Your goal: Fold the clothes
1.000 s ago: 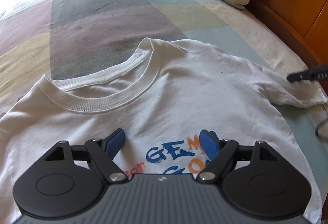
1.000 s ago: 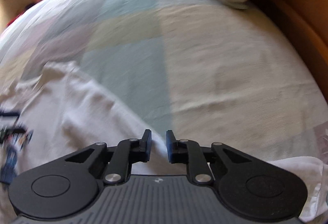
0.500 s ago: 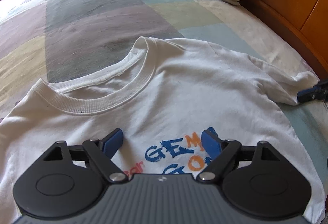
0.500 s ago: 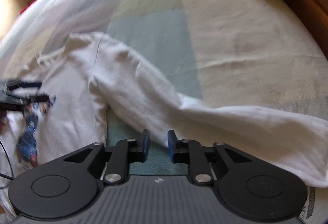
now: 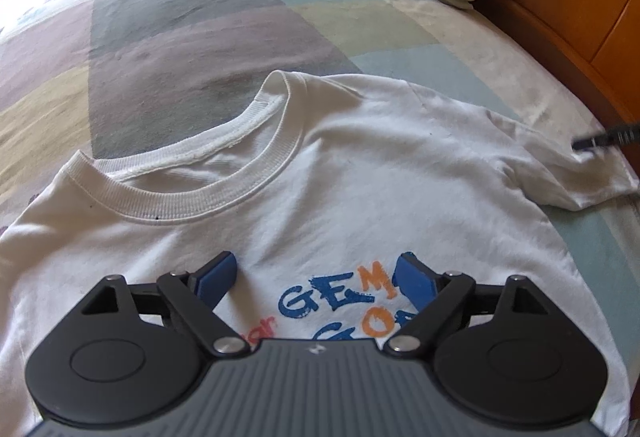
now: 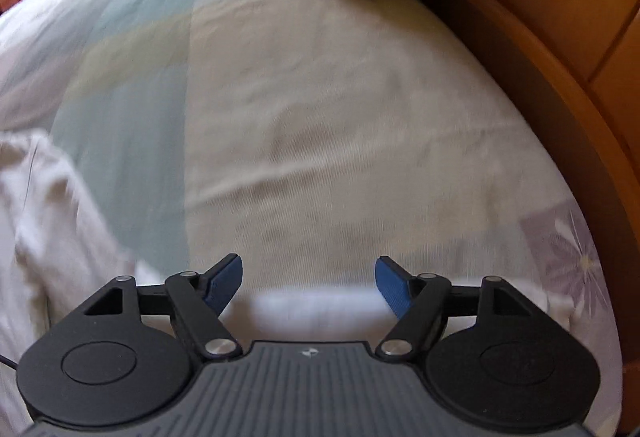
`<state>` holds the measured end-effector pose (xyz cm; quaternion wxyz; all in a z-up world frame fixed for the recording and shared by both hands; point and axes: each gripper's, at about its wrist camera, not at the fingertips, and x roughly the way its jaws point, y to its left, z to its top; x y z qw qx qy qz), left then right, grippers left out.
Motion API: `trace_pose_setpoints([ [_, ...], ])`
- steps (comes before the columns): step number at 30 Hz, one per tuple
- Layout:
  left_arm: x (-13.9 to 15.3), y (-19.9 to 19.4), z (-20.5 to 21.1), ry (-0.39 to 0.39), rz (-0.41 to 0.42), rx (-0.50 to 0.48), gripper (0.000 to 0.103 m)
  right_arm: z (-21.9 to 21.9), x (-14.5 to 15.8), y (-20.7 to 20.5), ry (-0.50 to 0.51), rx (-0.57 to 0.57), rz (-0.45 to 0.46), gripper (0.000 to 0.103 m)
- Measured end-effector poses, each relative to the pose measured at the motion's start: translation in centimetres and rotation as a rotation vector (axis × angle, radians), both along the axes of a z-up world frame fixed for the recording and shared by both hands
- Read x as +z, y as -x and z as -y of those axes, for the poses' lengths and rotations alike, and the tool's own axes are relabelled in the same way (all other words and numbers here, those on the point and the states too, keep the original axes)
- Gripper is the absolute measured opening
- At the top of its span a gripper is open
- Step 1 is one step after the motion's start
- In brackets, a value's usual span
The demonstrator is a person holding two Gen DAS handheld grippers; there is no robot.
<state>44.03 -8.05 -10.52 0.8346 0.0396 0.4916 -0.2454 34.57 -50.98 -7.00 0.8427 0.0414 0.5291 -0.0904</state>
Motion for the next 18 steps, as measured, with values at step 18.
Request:
trace_pose_setpoints([
  [18, 4.6, -3.0, 8.3, 0.146, 0.038, -0.222, 0.087, -3.0, 0.4, 6.7, 0.013, -0.004, 0.036, 0.099],
])
